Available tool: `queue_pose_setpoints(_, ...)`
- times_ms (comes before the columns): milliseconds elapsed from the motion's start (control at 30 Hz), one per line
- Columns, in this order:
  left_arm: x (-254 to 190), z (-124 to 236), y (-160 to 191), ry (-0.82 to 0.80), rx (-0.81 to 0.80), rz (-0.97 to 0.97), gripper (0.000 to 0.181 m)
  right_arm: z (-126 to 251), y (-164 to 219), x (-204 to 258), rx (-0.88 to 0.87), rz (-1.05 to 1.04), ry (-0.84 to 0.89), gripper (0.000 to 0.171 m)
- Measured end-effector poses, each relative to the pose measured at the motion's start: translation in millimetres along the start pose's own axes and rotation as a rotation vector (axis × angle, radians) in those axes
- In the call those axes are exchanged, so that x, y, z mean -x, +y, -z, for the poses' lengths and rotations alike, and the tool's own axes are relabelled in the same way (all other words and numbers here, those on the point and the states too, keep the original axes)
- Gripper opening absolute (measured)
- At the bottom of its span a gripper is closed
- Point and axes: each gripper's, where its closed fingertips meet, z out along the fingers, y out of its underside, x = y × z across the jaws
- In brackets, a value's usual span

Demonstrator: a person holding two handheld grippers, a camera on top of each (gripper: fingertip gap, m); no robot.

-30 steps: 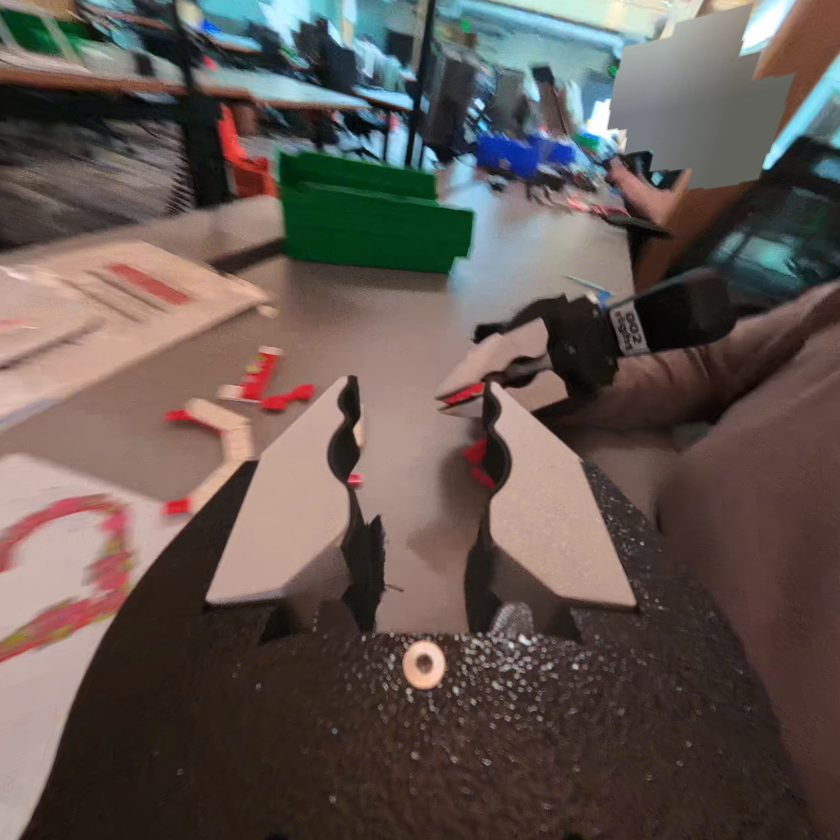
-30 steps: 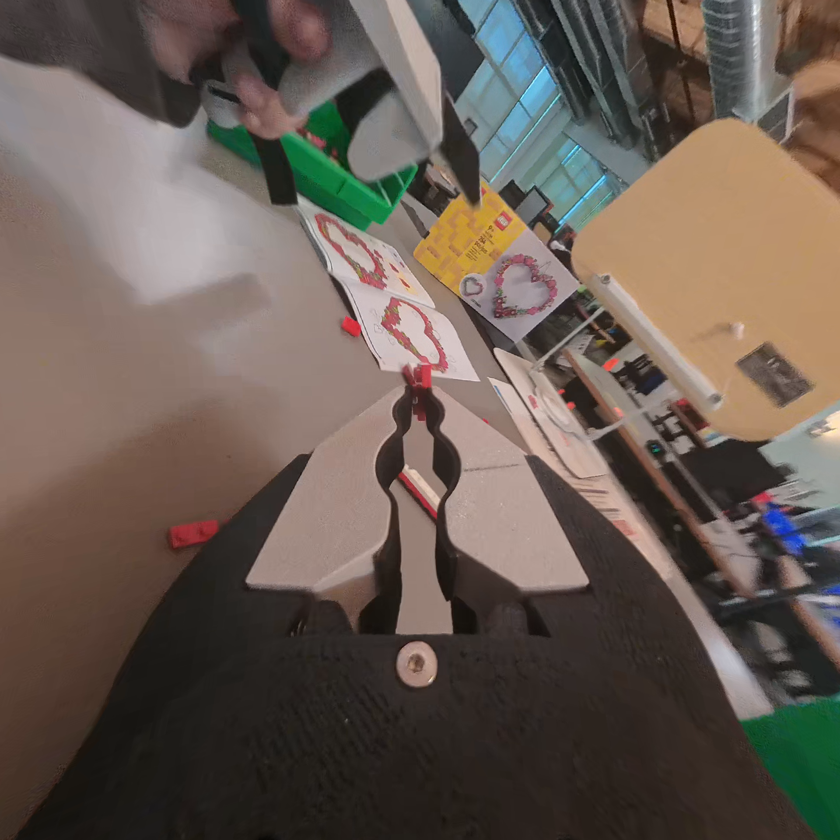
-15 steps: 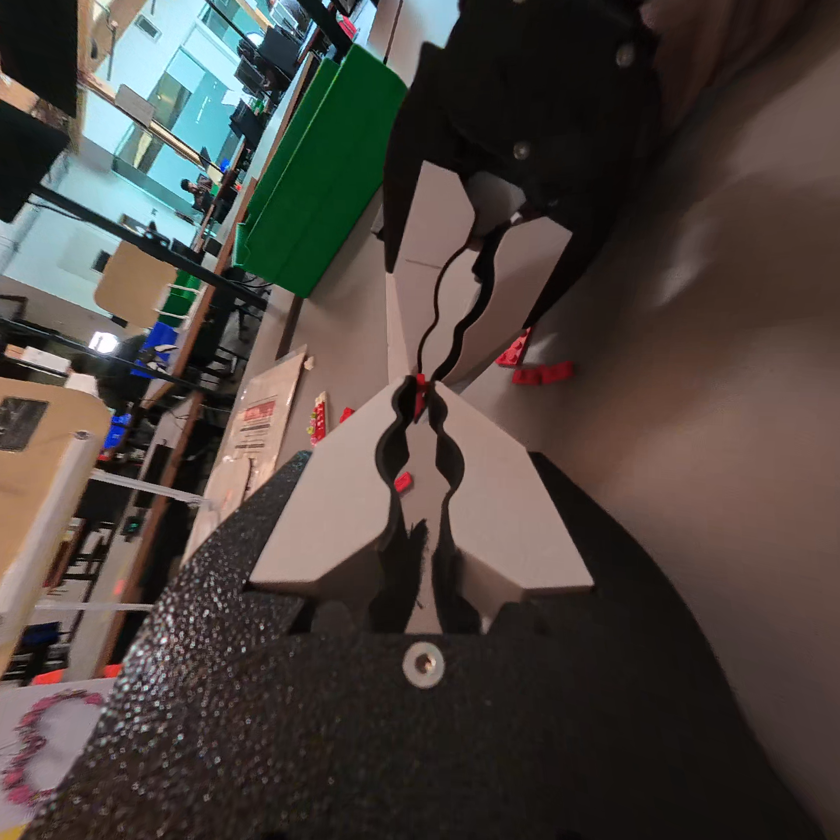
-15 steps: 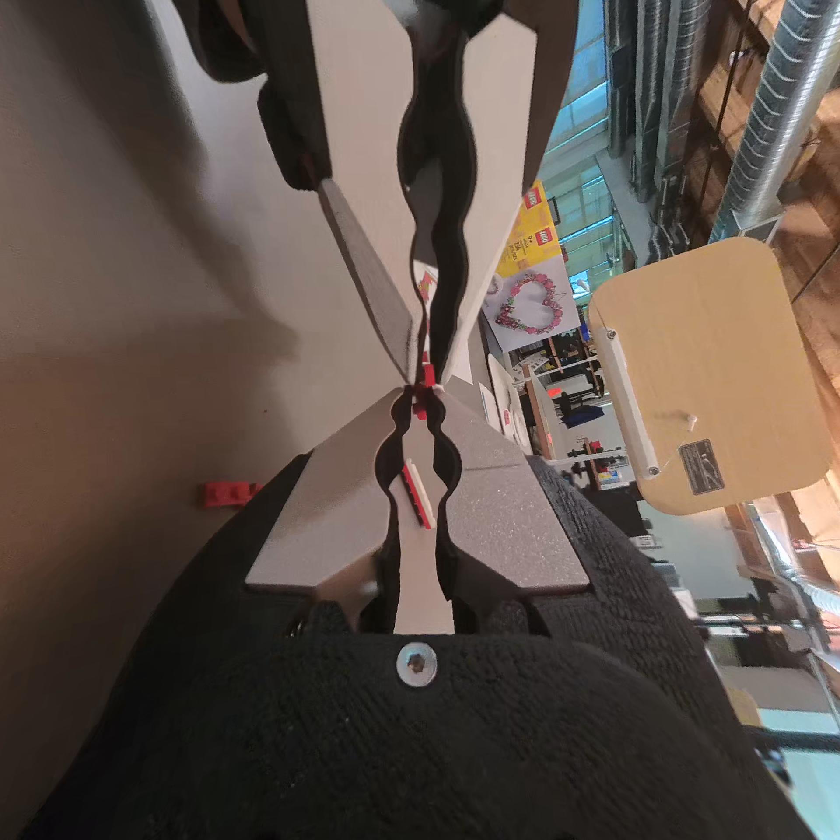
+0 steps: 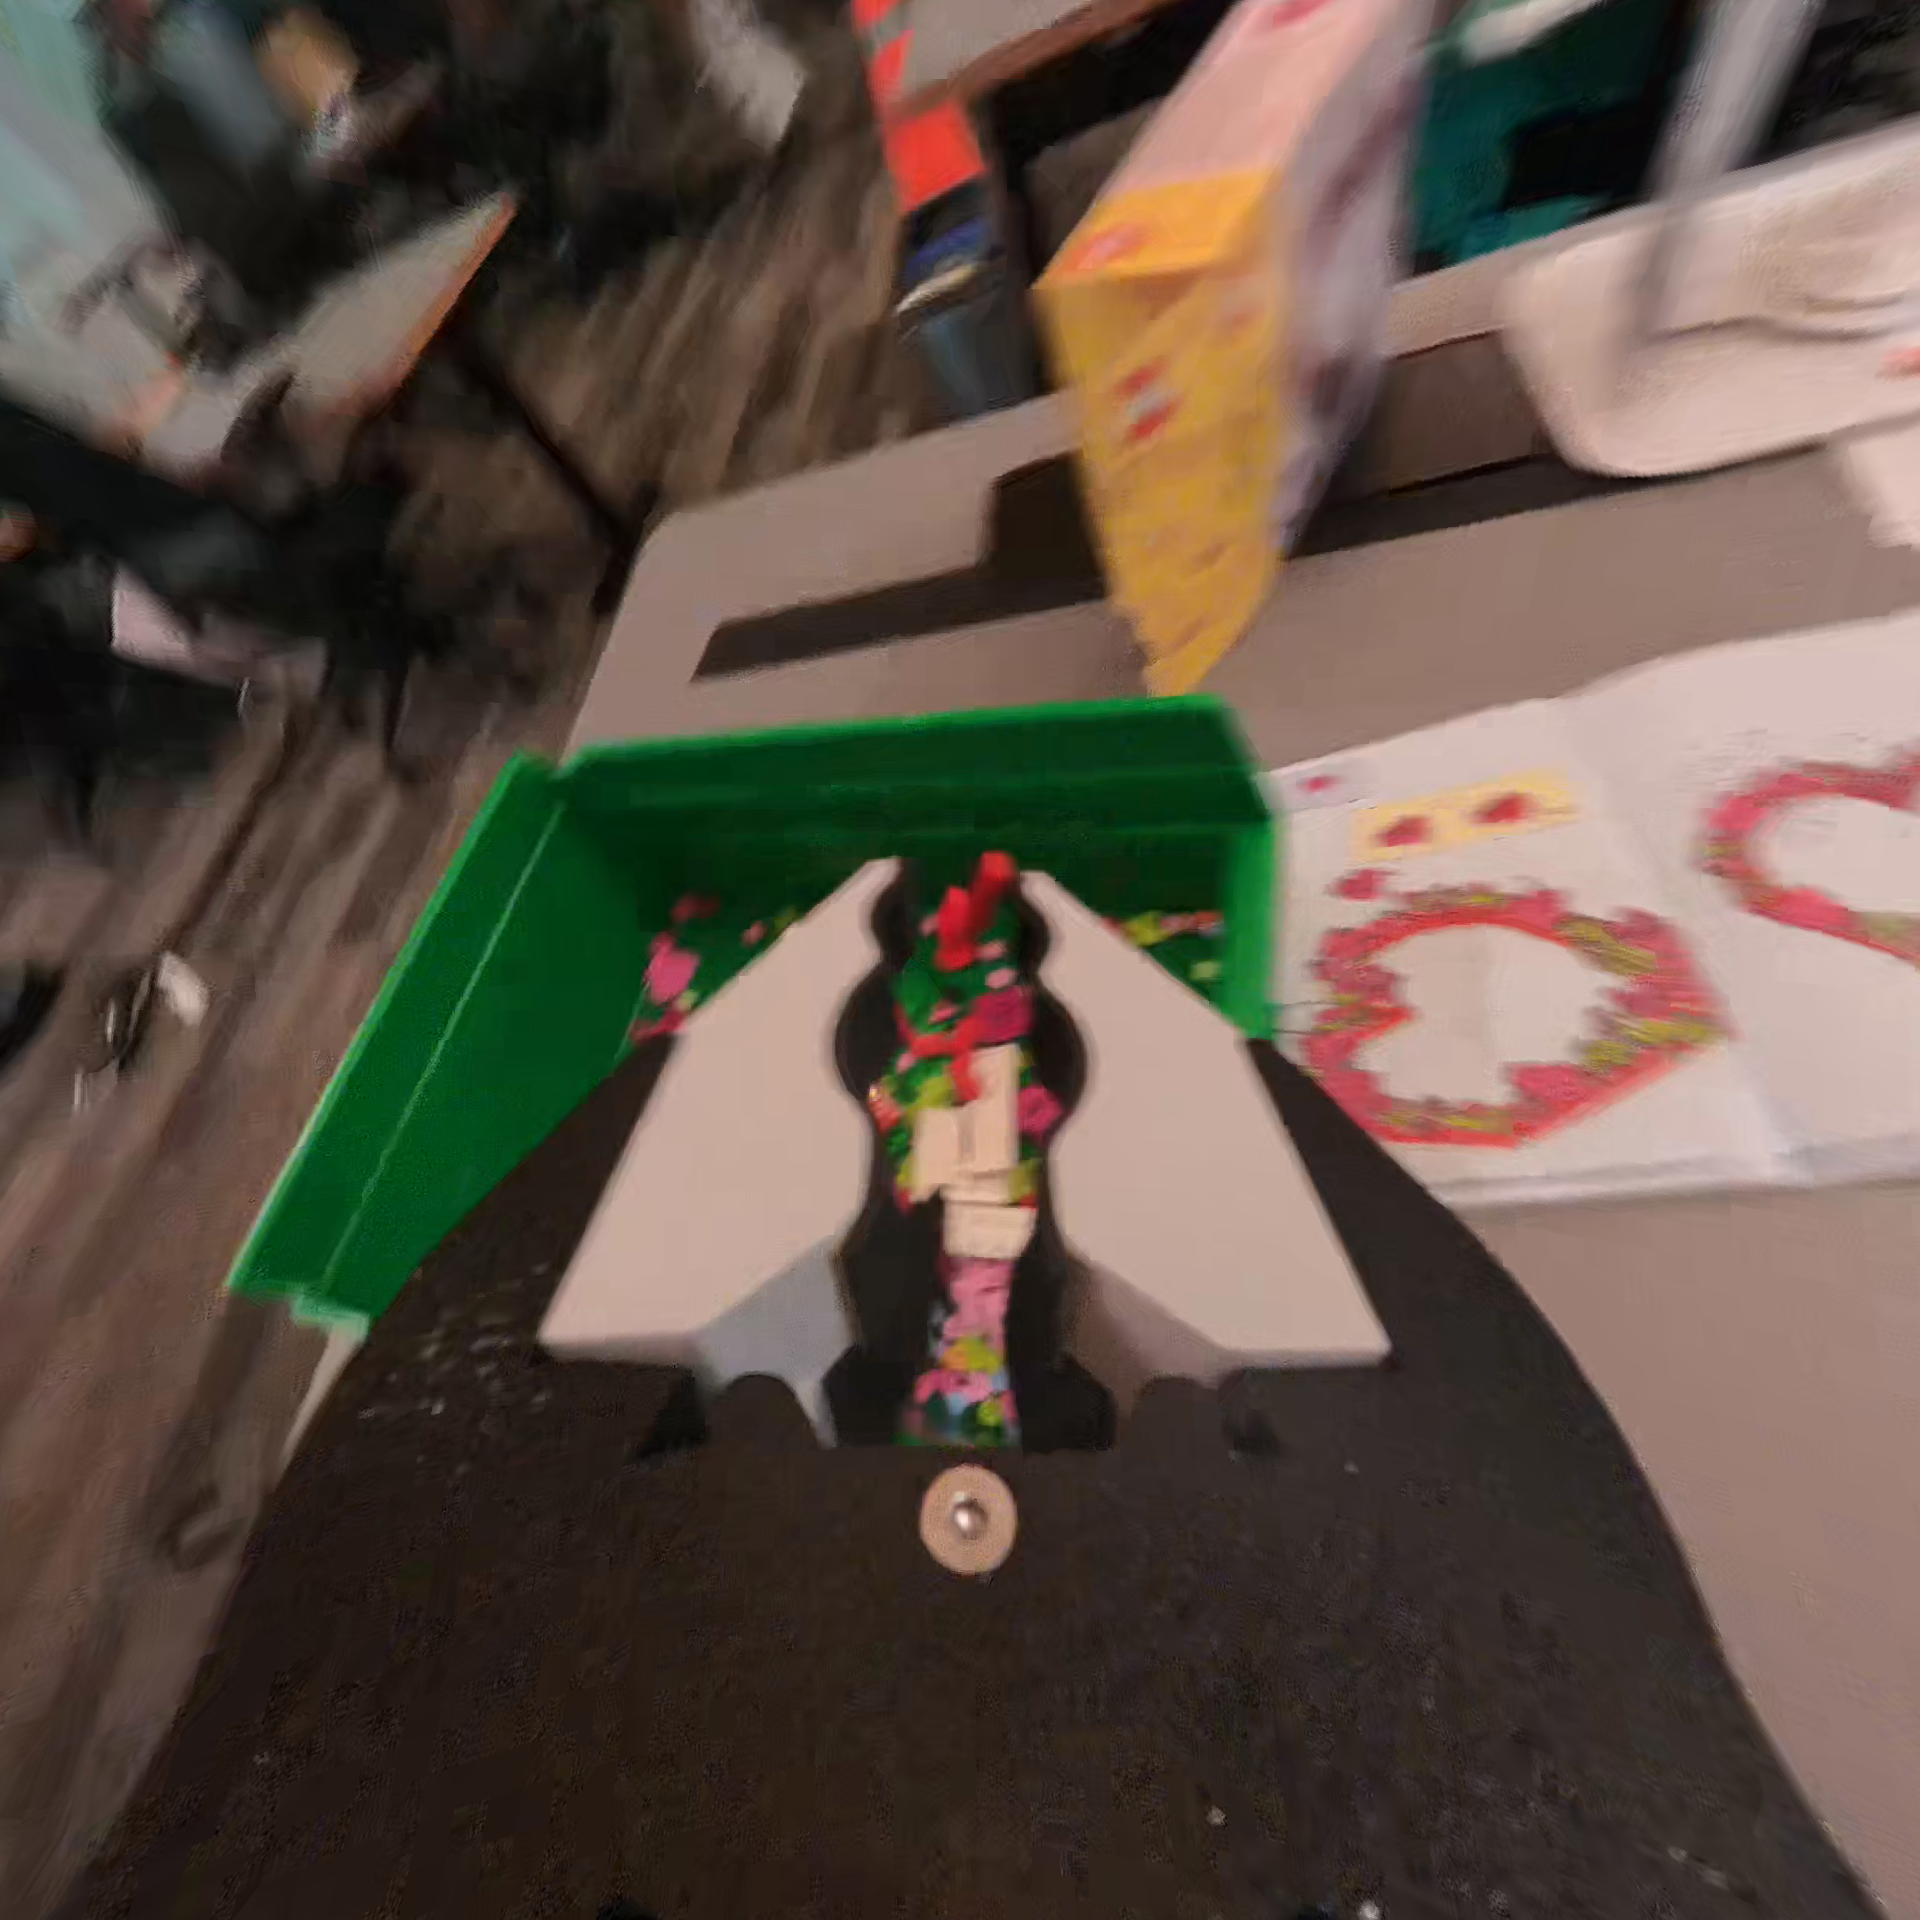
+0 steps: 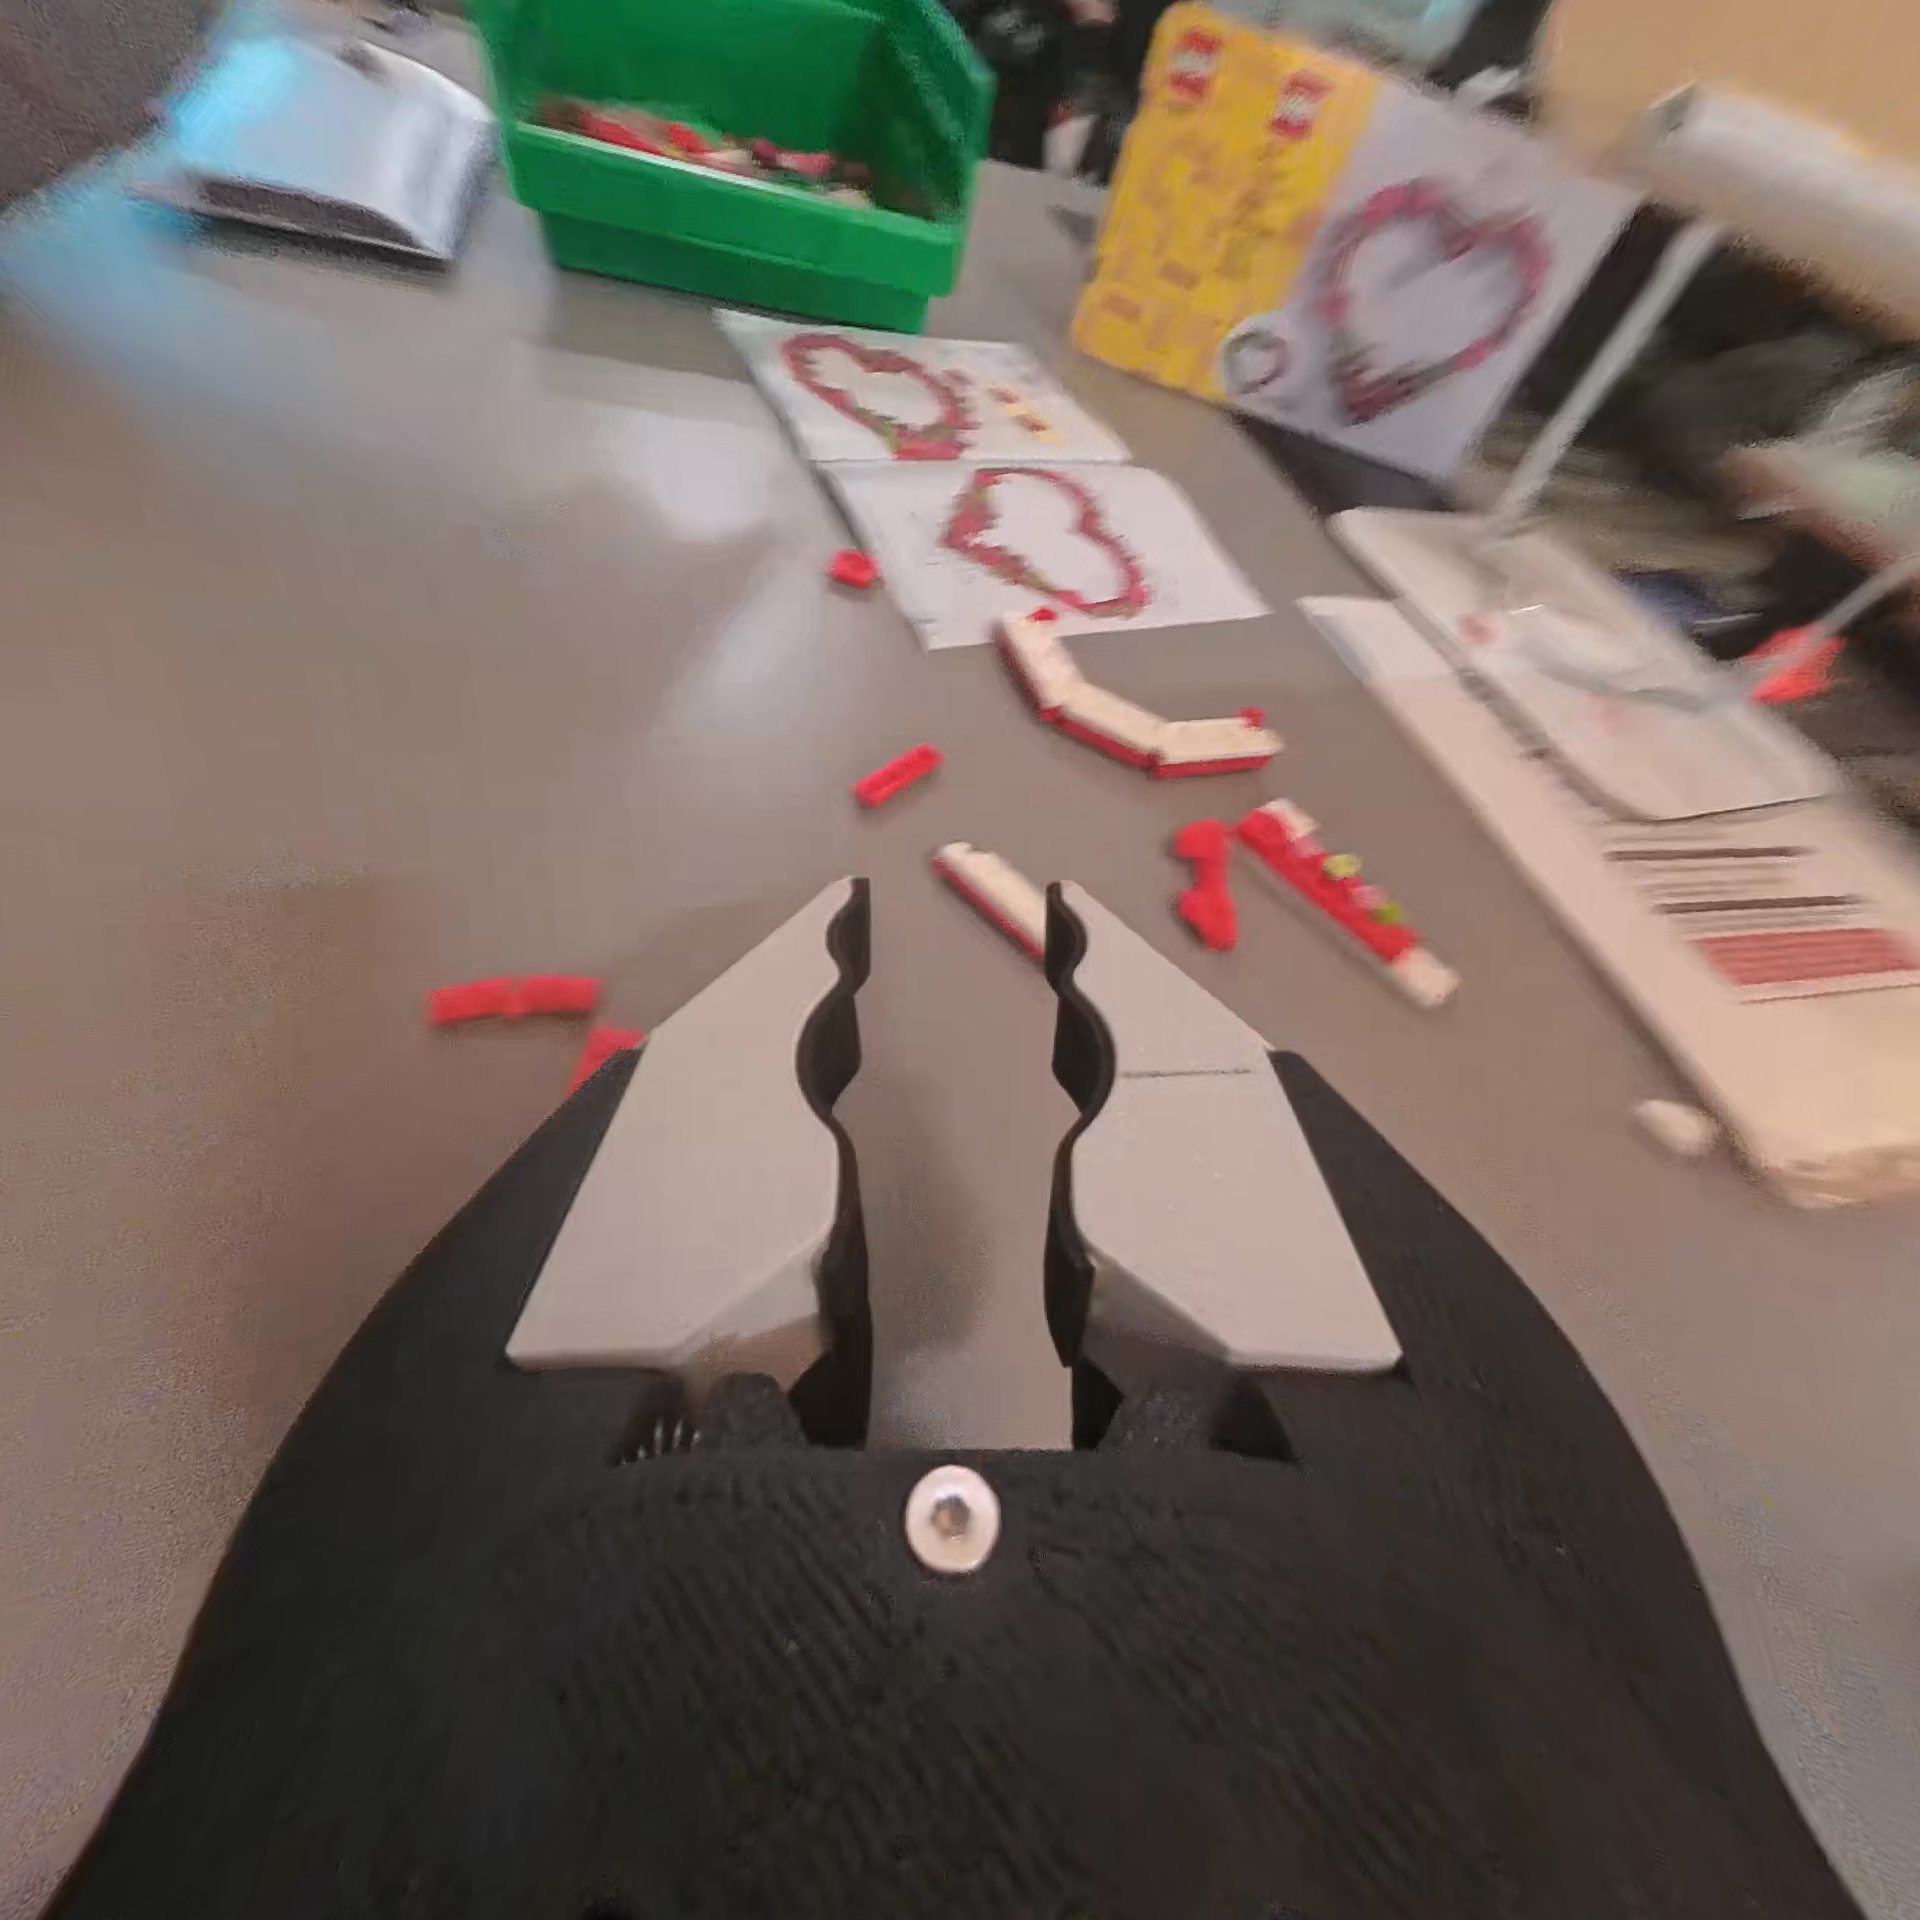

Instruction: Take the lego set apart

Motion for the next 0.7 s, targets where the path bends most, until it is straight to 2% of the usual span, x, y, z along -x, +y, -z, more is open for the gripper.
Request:
queue_pose_setpoints(33, 23.0, -8.5, 11.9, -0.05, 0.049, 0.08, 0.056, 4.9, 1.7, 4.7, -0.004, -0.039, -0.066, 0.034)
queue_pose_setpoints(67, 38.7, -16.4, 27.2, -0.072, 0.119, 0.166, 0.086, 9.4, 2.6, 7.3, -0.013, -0.063, -0.105, 0.035)
queue_pose_setpoints(133, 46.3, -26.5, 48.1, -0.027, 0.21, 0.277, 0.117, 16.2, 4.7, 12.5, -0.02, -0.068, -0.153, 0.037)
queue_pose_setpoints(167, 43.7, -27.0, 50.8, -0.009, 0.215, 0.295, 0.122, 18.6, 5.4, 17.1, -0.021, -0.055, -0.18, 0.038)
queue_pose_setpoints(233, 30.4, -20.3, 45.5, 0.002, 0.186, 0.254, 0.125, 21.9, 9.8, 31.4, 0.008, -0.044, -0.264, 0.038)
queue_pose_setpoints(300, -12.1, -4.4, 24.1, 0.084, 0.095, 0.16, 0.122, 23.0, 16.4, 49.1, 0.07, -0.077, -0.37, 0.039)
queue_pose_setpoints(367, -103.2, 25.0, -5.5, 0.355, -0.062, 0.018, 0.105, 19.8, 25.0, 62.5, 0.151, -0.125, -0.438, 0.04)
queue_pose_setpoints(433, -221.1, 77.3, -11.1, 0.783, -0.152, -0.127, 0.084, 15.1, 37.1, 71.8, 0.245, -0.117, -0.463, 0.04)
queue_pose_setpoints(500, -311.5, 130.1, 10.5, 1.117, -0.147, -0.284, 0.072, 10.8, 46.9, 74.5, 0.309, -0.071, -0.442, 0.039)
queue_pose_setpoints(533, -342.8, 147.1, 24.8, 1.208, -0.136, -0.37, 0.068, 9.5, 47.3, 76.0, 0.317, -0.058, -0.438, 0.038)
queue_pose_setpoints(600, -385.9, 164.1, 53.8, 1.287, -0.128, -0.582, 0.065, 8.3, 45.7, 78.1, 0.323, -0.046, -0.432, 0.035)
queue_pose_setpoints(700, -419.4, 167.9, 83.5, 1.32, -0.117, -0.792, 0.062, 7.0, 48.9, 76.1, 0.339, 0.004, -0.4, 0.03)
